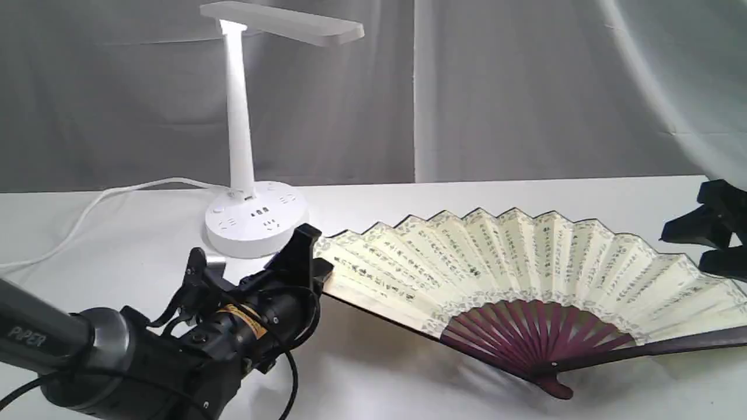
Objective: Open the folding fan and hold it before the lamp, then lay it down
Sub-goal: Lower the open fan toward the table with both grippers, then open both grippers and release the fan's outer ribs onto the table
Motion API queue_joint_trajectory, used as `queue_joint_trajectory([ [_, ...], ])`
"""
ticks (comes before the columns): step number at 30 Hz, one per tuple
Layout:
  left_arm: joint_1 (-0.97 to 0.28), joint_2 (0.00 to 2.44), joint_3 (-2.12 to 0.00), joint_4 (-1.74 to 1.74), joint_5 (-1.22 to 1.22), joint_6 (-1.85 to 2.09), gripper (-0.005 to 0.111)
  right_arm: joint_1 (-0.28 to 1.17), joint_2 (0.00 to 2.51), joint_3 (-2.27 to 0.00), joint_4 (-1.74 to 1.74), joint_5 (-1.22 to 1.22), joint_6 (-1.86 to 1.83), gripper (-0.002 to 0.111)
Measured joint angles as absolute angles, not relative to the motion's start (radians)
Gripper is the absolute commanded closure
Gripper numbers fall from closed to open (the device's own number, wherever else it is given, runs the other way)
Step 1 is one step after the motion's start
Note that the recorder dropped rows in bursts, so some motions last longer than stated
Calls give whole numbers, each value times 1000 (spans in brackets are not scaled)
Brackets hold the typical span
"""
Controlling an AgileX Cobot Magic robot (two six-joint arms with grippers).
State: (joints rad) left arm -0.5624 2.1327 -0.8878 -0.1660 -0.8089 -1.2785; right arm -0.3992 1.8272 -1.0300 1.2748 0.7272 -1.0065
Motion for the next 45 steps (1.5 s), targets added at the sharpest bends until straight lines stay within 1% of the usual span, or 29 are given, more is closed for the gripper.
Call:
queue_joint_trajectory([
  [2, -561, 2133, -888, -168, -801, -1232, 85, -399, 1827, -1030, 1275, 744, -1007, 52],
  [4, -561, 2133, -888, -170, -796, -1193, 76, -399, 1827, -1030, 1275, 758, -1007, 52],
  [7, -559, 2133, -888, -170, -794, -1165, 56, -399, 1827, -1030, 1275, 770, -1007, 52],
  [8, -559, 2133, -888, -170, -794, -1163, 51, -399, 1827, -1030, 1275, 775, -1007, 52],
  [10, -559, 2133, -888, -170, -797, -1152, 36, -399, 1827, -1030, 1275, 785, -1007, 52],
  [12, -559, 2133, -888, -170, -808, -1106, 29, -399, 1827, -1030, 1275, 797, -1007, 52],
  [18, -554, 2105, -888, -185, -808, -833, 28, -399, 1827, -1030, 1275, 829, -1010, 52],
  [21, -528, 2067, -888, -187, -752, -694, 28, -399, 1827, -1030, 1275, 844, -1013, 52],
  [24, -476, 2026, -888, -193, -661, -633, 28, -399, 1827, -1030, 1273, 850, -1013, 52],
  [28, -388, 1970, -888, -180, -536, -595, 31, -399, 1827, -1030, 1269, 856, -1013, 52],
  [30, -349, 1944, -888, -147, -462, -584, 34, -399, 1827, -1030, 1267, 858, -1013, 53],
  [32, -316, 1919, -888, -93, -396, -582, 41, -397, 1827, -1030, 1258, 858, -1013, 55],
  [38, -236, 1842, -888, 69, -180, -576, 65, -347, 1827, -1030, 1195, 856, -1015, 59],
  [44, -198, 1759, -888, 186, 0, -576, 97, -263, 1824, -1030, 1061, 819, -993, 66],
  [45, -199, 1742, -888, 210, 23, -576, 103, -250, 1822, -1030, 1026, 809, -979, 67],
])
